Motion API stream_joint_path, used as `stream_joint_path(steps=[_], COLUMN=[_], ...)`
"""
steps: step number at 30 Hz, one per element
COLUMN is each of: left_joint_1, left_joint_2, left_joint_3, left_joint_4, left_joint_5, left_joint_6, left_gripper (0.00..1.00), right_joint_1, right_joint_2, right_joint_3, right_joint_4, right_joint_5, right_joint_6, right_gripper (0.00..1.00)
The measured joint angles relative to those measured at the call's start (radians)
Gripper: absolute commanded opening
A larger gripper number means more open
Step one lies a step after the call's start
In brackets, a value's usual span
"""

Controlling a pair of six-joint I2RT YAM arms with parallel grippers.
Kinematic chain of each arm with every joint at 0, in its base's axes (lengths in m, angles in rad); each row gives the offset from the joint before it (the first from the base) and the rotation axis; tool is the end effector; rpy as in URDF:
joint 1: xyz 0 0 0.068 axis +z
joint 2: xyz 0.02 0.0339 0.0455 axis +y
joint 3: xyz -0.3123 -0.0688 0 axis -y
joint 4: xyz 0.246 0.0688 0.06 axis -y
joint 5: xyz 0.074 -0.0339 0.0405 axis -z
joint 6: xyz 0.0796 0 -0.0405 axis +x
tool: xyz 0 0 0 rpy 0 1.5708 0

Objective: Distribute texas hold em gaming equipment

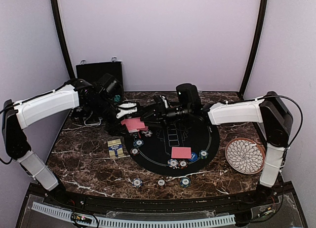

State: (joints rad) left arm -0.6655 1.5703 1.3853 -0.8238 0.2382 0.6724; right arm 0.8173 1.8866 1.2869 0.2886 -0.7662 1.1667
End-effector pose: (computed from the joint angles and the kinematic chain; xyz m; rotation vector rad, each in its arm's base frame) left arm 0.2663 -0.2329 0.3115 1.6592 1.9560 -0.3042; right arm 0.2875 0.3871 0.2808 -0.2642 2.3702 1.9006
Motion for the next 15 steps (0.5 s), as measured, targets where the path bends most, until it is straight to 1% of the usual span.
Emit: stream_joint_path(steps=[15], left_joint_1=[0.000], left_joint_2=[0.000], left_joint_3=[0.000], left_joint_4=[0.000], left_joint_5=[0.000], left_joint_6=[0.000], left_gripper=[0.00], right_joint_1=[0.008], right_joint_2=[0.027], right_joint_3=[-0.010], right_joint_4=[0.080], right_joint_5=[-0.030], right_joint_6=[0.067], right_gripper=[0.21])
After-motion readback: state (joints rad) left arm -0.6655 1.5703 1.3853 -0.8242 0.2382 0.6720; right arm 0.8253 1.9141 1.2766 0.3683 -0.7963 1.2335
